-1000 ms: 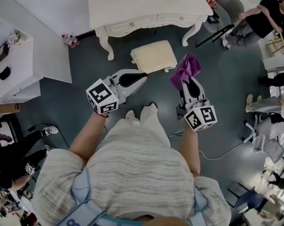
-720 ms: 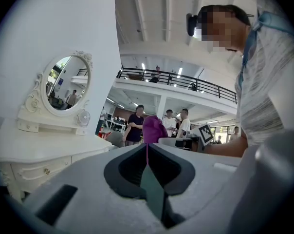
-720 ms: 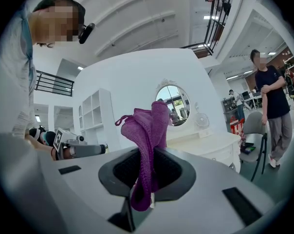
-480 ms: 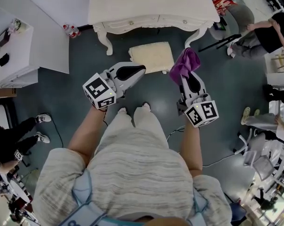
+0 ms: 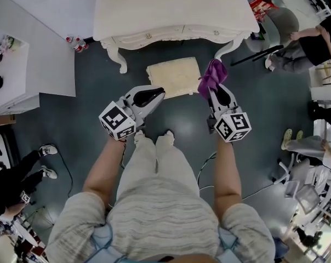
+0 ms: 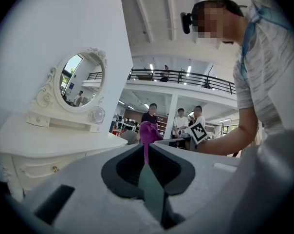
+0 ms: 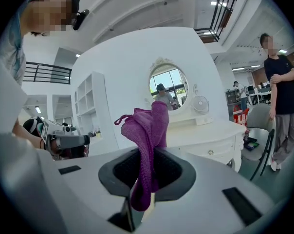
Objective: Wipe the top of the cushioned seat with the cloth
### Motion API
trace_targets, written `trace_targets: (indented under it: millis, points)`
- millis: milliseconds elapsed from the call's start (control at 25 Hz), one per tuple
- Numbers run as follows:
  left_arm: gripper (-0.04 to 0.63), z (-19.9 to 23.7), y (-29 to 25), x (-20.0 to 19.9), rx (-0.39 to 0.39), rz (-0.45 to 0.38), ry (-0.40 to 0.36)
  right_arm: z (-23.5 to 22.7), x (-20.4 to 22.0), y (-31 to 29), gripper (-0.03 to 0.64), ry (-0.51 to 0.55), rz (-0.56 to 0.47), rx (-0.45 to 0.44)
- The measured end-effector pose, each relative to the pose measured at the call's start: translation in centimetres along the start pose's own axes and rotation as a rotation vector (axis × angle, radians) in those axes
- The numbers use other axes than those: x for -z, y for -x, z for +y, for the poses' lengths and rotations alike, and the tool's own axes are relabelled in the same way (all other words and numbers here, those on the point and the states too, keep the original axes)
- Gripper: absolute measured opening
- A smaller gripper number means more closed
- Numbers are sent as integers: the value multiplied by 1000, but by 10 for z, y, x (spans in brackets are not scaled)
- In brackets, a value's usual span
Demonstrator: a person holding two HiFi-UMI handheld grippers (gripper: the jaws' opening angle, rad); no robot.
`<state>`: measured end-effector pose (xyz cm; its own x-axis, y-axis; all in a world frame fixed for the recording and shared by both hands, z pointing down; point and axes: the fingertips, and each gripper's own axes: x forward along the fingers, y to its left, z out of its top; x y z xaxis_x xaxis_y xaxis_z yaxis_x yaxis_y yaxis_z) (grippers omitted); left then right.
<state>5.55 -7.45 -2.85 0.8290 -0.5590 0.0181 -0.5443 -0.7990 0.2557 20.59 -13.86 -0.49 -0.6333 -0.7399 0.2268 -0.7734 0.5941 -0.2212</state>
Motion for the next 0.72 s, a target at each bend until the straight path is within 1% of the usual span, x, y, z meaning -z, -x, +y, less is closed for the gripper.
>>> trace_targets:
  millis: [120, 200, 280, 400, 440, 480, 560, 640, 720]
  points:
    - [21, 36, 0, 35, -23, 25, -1, -18, 33, -40, 57, -1, 32, 12]
    - [42, 60, -1, 61, -37, 35, -14, -31, 59, -65, 57, -1, 55, 19]
    - [108, 81, -4, 90, -47, 41, -20, -46, 89, -88, 57, -1, 82, 31]
    - [156, 102, -9, 133, -57, 51, -21, -66, 130, -111, 57, -2, 115, 46]
    - [180, 107, -12, 147, -57, 60, -26, -72, 142, -117, 57, 2, 126, 50]
    - [214, 111, -14, 163, -57, 75, -37, -79, 154, -122, 57, 5, 139, 54]
    - [258, 120, -18, 194, -58, 112, -67, -92, 178, -133, 57, 10, 166, 61]
    - [311, 133, -20, 227, -74, 150, -90, -107, 202, -146, 57, 16, 199, 78]
    - [383, 148, -21, 263, -97, 187, -108, -125, 227, -158, 57, 26, 243, 105]
